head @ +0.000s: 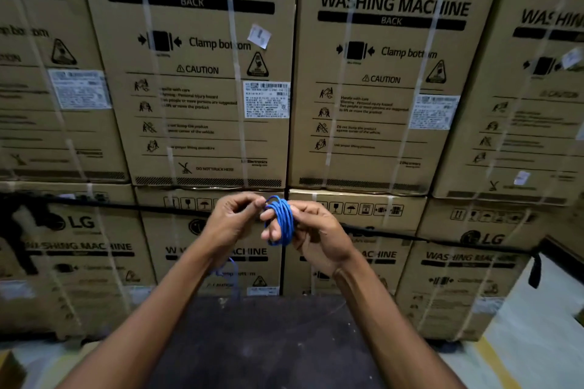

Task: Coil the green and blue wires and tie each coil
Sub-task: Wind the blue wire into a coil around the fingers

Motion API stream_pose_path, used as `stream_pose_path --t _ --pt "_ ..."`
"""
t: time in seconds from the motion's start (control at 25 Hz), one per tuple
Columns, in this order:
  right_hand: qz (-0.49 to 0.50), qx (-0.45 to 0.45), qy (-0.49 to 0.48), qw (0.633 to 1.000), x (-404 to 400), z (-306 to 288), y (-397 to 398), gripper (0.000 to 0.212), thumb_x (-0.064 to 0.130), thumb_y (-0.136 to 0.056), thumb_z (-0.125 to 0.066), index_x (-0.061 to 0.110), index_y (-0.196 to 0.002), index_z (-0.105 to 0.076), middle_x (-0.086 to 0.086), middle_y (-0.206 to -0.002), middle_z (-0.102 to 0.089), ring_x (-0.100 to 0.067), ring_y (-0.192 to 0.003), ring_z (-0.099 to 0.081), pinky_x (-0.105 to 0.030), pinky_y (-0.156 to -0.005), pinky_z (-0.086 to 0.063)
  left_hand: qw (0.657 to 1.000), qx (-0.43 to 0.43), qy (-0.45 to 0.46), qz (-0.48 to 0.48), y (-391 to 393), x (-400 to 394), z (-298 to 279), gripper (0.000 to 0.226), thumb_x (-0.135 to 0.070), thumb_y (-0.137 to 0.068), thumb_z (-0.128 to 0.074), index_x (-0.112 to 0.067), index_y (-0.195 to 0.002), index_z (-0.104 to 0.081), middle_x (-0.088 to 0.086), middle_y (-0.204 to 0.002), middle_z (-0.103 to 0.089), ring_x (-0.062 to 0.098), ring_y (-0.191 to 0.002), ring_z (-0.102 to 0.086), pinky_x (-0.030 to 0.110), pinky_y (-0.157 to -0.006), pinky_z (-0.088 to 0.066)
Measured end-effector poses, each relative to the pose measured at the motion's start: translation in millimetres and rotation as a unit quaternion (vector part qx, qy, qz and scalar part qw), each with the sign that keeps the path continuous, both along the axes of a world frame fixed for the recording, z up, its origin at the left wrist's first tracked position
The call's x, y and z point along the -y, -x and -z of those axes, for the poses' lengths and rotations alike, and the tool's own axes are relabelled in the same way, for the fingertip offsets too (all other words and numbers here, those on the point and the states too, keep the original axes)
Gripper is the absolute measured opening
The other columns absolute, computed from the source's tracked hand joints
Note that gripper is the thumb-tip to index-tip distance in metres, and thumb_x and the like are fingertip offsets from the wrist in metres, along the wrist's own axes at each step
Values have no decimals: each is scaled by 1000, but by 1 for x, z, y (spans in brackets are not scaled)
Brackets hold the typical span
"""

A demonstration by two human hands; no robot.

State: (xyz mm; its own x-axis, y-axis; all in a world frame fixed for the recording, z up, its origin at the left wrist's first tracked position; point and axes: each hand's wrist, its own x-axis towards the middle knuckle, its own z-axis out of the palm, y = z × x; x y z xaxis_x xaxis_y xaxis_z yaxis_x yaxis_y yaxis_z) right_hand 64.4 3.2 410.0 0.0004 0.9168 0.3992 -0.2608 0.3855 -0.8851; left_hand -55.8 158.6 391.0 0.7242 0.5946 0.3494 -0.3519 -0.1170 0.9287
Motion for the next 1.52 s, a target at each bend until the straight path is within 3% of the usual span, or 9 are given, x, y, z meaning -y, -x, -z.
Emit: stream_pose_path --t 0.24,0.48,0.76,0.84,0.92,1.08,1.2,1.36,1.52 --pt "147 -119 -56 980 -22 -7 -2 36 14 -104 -41 -8 -117 -65 -16 -90 -72 -27 -95 -71 -33 -90 -57 995 -30 -48 -82 -8 50 44 25 -28 -100 -59 -24 -83 -78 -6 -52 -39 5 -44 -29 19 -42 -20" --pt "336 93 -95 932 -34 10 -26 35 17 -105 -46 5 -94 -76 -19 -94 -76 -38 -111 -69 -52 -103 -52 946 -76 -231 -214 16 57 49 29 -47 -90 -53 -30 -80 -73 -6 -68 -72 22 -63 -66 39 -62 -52" --pt "324 416 -6 850 -27 12 -32 32 18 -103 -48 7 -89 -75 -5 -82 -76 -28 -80 -71 -49 -81 -56 864 -62 -424 -265 36 33 -17 7 -35 -85 -80 -28 -85 -80 -12 -74 -75 7 -64 -69 36 -56 -56" --pt "237 382 50 892 -19 6 -30 31 15 -105 -46 4 -101 -75 -9 -86 -77 -22 -83 -73 -38 -80 -58 859 -52 -456 -227 35 20 -31 9 -33 -82 -83 -26 -84 -80 -12 -74 -74 7 -66 -69 35 -59 -56" --pt "148 302 86 938 -10 0 -27 33 13 -107 -43 -4 -112 -70 -17 -88 -74 -22 -88 -72 -29 -79 -55 907 -33 -389 -158 31 11 -38 6 -28 -79 -84 -25 -82 -79 -7 -74 -76 13 -67 -71 35 -63 -58" --pt "41 154 68 985 -5 -2 -14 39 13 -105 -42 -20 -119 -58 -21 -90 -68 -32 -90 -70 -35 -86 -54 960 -13 -273 -63 23 -9 -36 9 -31 -80 -83 -26 -75 -77 -3 -75 -75 9 -70 -66 24 -67 -53" --pt "19 76 42 996 -4 -3 -7 43 14 -103 -40 -22 -120 -56 -20 -85 -68 -31 -89 -70 -42 -94 -53 966 -19 -253 -52 18 -18 -24 26 -48 -88 -72 -26 -74 -74 -5 -73 -71 7 -71 -63 25 -68 -50" --pt "36 -30 -9 999 -9 -9 4 40 12 -103 -38 -16 -121 -60 -16 -90 -73 -28 -92 -71 -35 -92 -55 970 -19 -240 -29 6 5 -11 32 -8 -103 -53 -19 -75 -66 -19 -65 -61 -8 -64 -50 14 -62 -41" --pt "124 -129 -53 982 -18 -14 4 38 13 -106 -36 -10 -120 -64 -15 -96 -75 -26 -97 -72 -34 -90 -57 972 -84 -221 -6 3 27 11 32 -15 -106 -50 -16 -76 -63 -11 -57 -48 -2 -51 -38 19 -49 -30"
